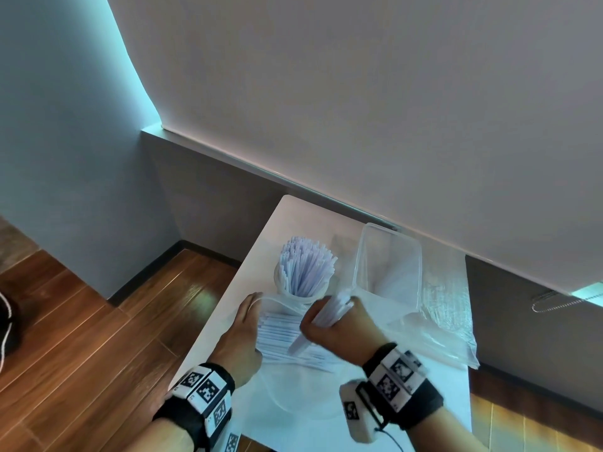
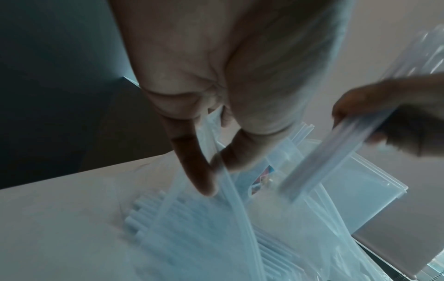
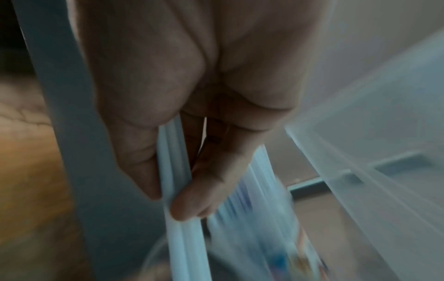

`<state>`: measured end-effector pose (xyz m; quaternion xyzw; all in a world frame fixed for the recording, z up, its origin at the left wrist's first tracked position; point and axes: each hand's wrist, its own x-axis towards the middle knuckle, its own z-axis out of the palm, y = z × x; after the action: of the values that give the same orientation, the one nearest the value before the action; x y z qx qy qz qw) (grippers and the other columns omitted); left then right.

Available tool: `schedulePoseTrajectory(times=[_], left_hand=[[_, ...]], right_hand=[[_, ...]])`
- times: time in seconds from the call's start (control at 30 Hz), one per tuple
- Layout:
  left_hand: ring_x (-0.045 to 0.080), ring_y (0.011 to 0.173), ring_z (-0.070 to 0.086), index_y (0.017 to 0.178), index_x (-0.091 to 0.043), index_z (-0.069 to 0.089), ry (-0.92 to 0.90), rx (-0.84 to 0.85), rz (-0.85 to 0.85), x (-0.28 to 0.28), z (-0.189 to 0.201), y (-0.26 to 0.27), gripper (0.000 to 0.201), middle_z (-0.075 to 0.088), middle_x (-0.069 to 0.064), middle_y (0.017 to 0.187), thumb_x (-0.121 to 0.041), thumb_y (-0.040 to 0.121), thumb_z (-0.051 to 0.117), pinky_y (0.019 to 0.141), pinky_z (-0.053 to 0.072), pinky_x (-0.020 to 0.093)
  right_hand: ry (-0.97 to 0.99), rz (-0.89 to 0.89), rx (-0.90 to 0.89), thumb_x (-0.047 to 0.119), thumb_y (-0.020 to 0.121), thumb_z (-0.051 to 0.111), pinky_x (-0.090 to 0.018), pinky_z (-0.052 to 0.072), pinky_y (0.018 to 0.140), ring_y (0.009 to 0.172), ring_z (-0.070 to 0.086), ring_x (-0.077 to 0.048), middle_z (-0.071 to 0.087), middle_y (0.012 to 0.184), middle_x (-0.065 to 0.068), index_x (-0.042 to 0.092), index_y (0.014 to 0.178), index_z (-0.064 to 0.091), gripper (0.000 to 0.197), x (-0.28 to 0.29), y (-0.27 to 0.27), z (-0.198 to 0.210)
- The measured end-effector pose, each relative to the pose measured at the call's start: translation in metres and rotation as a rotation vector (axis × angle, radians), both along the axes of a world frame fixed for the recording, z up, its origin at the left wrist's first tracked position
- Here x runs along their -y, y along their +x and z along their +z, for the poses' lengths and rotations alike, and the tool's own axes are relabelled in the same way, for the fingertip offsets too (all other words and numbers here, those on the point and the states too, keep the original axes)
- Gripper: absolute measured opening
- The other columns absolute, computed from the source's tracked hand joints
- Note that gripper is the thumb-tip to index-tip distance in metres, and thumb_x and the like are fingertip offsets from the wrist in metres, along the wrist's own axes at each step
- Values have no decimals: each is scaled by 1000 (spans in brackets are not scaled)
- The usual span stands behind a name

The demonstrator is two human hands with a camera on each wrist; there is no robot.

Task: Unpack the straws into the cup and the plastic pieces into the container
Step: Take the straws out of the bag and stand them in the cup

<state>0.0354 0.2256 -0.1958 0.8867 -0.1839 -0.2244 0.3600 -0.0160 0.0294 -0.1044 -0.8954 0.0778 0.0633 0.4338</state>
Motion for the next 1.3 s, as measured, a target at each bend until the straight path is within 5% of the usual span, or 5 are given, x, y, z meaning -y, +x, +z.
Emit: schedulePoseTrajectory(times=[0.23, 0.5, 0.77, 1.03, 1.3], left_hand=[[16, 140, 32, 152, -31, 2, 15, -13, -10, -1, 3, -3, 104, 9, -14, 155, 9, 78, 64, 101, 50, 31], [16, 138, 33, 153, -29, 0, 41, -22, -1, 1, 11, -5, 106, 5, -13, 156, 8, 79, 66, 101, 50, 28], [16, 136, 35, 152, -29, -1, 47, -23, -3, 1, 19, -8, 105, 6, -12, 154, 7, 81, 67, 98, 49, 26], [16, 136, 36, 152, -31, -3, 59, -54, 3, 1, 16, -8, 107, 3, -15, 155, 7, 81, 67, 99, 49, 26], [17, 137, 34, 152, -33, -4, 84, -50, -12, 1, 11, -8, 110, 4, -14, 155, 4, 80, 70, 99, 52, 29]], right_hand=[[-89, -21, 232, 14, 76, 67, -24, 52, 54, 59, 67, -13, 69, 64, -1, 11, 70, 68, 7, 33, 46, 87], [-240, 18, -54, 40, 74, 79, -24, 50, 82, 88, 64, -11, 69, 93, 7, 24, 98, 70, 30, 22, 81, 37], [-196, -172, 257, 44, 73, 80, -13, 37, 68, 85, 54, -9, 56, 107, 8, 29, 121, 54, 56, 35, 91, 34], [-414, 55, 281, 26, 99, 45, -41, 42, 103, 121, 54, -22, 59, 133, -3, 15, 132, 55, 36, 15, 73, -7], [-626, 218, 178, 51, 99, 7, -43, 13, 119, 149, 4, -13, 16, 161, 8, 24, 152, 20, 62, 0, 59, -14]])
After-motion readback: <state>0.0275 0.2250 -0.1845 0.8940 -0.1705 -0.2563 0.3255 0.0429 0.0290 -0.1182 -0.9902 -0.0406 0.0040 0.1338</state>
